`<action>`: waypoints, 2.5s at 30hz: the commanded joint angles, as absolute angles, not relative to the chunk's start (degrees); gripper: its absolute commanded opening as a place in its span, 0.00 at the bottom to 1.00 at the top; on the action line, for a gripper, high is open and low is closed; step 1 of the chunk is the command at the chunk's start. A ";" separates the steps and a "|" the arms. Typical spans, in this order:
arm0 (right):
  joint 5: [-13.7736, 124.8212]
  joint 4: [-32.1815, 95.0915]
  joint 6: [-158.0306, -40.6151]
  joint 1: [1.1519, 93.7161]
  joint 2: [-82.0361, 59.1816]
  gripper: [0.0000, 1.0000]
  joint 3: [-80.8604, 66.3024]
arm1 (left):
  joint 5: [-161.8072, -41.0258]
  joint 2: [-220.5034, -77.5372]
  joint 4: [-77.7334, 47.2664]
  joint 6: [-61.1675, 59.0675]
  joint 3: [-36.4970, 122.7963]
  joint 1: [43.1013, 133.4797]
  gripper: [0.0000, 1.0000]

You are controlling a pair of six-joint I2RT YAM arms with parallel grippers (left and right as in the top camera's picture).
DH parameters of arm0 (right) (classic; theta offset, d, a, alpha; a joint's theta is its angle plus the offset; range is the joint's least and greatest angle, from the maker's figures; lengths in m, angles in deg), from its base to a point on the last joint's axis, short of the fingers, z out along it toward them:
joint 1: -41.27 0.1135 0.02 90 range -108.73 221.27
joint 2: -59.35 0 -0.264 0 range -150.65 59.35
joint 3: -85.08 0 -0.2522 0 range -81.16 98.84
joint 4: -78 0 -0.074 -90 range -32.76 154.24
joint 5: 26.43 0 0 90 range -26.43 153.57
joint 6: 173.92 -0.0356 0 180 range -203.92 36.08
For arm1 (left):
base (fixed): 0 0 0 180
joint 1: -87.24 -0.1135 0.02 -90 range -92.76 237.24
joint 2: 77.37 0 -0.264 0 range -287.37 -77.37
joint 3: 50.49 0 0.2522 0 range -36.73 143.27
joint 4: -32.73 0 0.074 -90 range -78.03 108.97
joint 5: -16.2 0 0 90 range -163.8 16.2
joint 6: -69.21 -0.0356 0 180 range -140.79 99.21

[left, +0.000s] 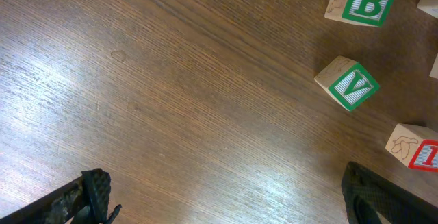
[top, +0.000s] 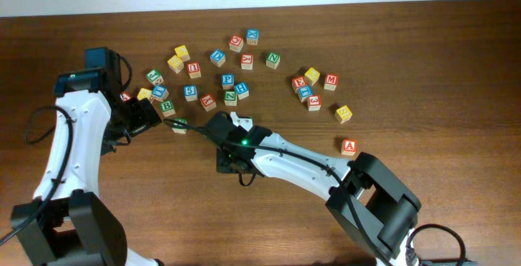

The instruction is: Spell out CVPR

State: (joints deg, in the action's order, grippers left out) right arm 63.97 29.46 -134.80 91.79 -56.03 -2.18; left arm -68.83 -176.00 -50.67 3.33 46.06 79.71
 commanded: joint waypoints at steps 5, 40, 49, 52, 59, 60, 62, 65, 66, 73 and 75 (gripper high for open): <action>64.23 29.17 -133.68 91.97 -53.21 0.53 -1.00 | -68.39 -174.76 -50.74 4.25 46.80 79.56 0.99; 78.64 -11.44 -130.71 39.31 -22.78 0.98 -1.00 | -77.96 -174.76 -50.61 4.27 46.80 79.58 0.99; 78.64 -11.44 -130.69 39.31 -22.78 0.98 -1.00 | -88.37 -174.80 -47.85 3.62 46.80 80.70 0.99; 78.64 -11.44 -130.71 39.31 -22.78 0.99 -1.00 | -88.15 -174.82 -47.07 1.08 46.78 80.87 0.99; 78.64 -11.44 -130.71 39.31 -22.78 0.98 -1.00 | -76.37 -179.46 -42.52 -8.91 45.55 89.46 0.99; 78.64 -11.44 -130.71 39.31 -22.78 0.98 -1.00 | -73.37 -180.77 -42.54 -8.89 45.55 90.25 0.99; 78.64 -11.44 -130.71 39.31 -22.78 0.98 -1.00 | -70.49 -184.59 -40.60 -8.93 45.55 91.86 0.99; 78.64 -11.44 -130.71 39.31 -22.78 0.98 -1.00 | -66.69 -188.64 -38.17 -8.93 45.55 91.80 0.99; 78.64 -11.44 -130.71 39.31 -22.78 0.98 -1.00 | -66.69 -189.64 -37.74 -8.95 45.55 91.82 0.97; 78.64 -11.44 -130.71 39.31 -22.78 0.98 -1.00 | -74.66 -195.19 -31.96 -18.00 45.55 91.97 0.78; 78.64 -11.44 -130.71 39.31 -22.78 0.98 -1.00 | -74.45 -195.24 -31.00 -18.07 45.55 91.97 0.74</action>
